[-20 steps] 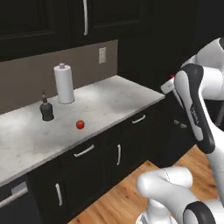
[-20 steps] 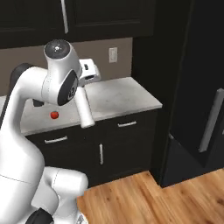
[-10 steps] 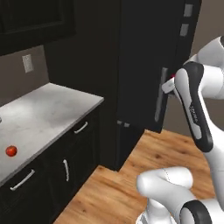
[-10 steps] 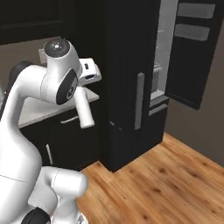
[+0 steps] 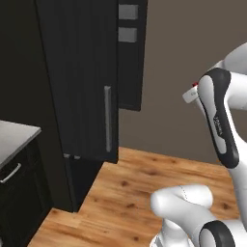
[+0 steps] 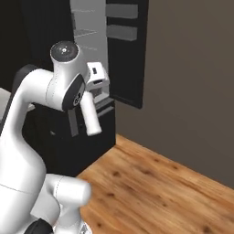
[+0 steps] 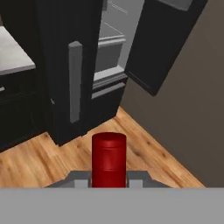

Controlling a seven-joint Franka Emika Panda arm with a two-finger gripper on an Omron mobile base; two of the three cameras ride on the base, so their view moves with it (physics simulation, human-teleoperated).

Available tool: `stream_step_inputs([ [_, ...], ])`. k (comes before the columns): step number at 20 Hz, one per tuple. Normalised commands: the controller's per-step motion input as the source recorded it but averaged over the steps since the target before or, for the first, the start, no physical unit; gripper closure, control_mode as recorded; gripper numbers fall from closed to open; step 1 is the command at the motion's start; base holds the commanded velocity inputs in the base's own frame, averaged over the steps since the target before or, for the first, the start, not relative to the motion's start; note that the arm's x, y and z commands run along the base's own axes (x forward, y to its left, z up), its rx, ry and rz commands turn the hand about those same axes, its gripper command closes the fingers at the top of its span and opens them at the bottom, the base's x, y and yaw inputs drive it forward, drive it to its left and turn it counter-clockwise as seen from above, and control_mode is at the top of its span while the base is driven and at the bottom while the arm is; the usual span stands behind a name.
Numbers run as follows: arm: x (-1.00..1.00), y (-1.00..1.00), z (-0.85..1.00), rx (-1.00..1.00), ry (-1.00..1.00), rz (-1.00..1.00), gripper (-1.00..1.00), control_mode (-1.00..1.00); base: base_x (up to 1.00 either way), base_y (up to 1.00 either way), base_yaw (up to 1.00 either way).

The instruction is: Place the liquors on the top shelf of the fridge to keep them out of children's reach, and place the apple on lower shelves for easy access.

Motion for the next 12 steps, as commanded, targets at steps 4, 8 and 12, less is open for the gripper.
stream_step_inputs([
  [4, 0.00, 0.00, 0.00, 0.00, 0.00, 0.00, 1.00, 1.00, 0.52, -0.68, 0.03],
  [8, 0.00, 0.00, 0.00, 0.00, 0.00, 0.00, 1.00, 1.00, 0.56, -0.88, 0.35],
  [12, 0.00, 0.00, 0.00, 0.00, 0.00, 0.00, 1.00, 1.00, 0.49, -0.86, 0.60],
])
